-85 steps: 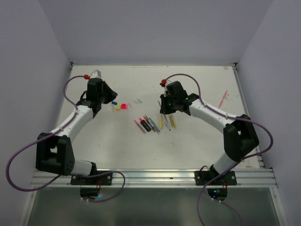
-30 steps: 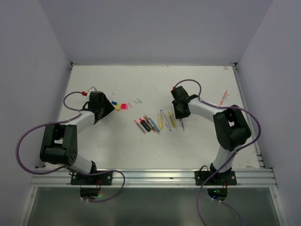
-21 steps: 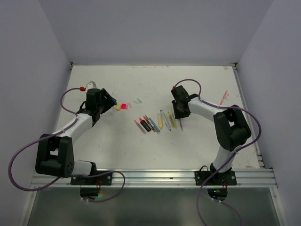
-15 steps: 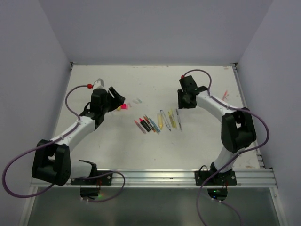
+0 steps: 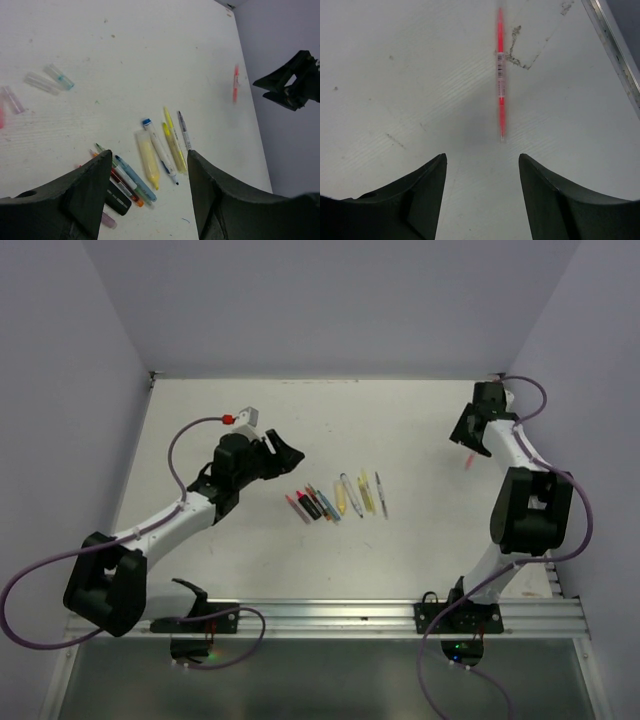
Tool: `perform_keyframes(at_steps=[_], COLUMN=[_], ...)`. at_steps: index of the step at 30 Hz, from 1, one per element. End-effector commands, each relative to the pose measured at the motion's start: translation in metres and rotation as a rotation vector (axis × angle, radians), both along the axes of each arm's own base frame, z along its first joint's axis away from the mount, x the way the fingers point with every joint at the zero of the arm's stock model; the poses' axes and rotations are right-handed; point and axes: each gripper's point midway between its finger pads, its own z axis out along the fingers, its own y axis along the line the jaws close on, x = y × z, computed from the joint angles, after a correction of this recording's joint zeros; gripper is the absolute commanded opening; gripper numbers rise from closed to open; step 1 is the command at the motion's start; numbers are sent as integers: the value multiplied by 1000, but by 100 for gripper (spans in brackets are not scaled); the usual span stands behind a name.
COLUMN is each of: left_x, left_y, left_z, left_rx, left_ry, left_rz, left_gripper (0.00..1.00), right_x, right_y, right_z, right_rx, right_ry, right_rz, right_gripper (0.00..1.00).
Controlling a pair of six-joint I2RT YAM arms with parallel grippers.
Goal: Open the pen caps
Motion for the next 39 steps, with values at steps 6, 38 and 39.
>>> perform_keyframes(at_steps=[6, 38, 39], left_x=[-22, -12, -12], left_y=[-20, -37, -37], left_z=[26, 5, 5], left_rx=[-94, -99, -98], left_ry=[-110, -68, -69], left_rz=[-129, -189, -190], left_gripper=[65, 65, 65], right_x=[18, 9, 9], right_y=[-25, -41, -41], right_z=[-35, -97, -96], right_rx=[-6, 112, 110], right_ry=[-1, 159, 151], right_rz=[-107, -76, -83], right_gripper=[58, 0, 0])
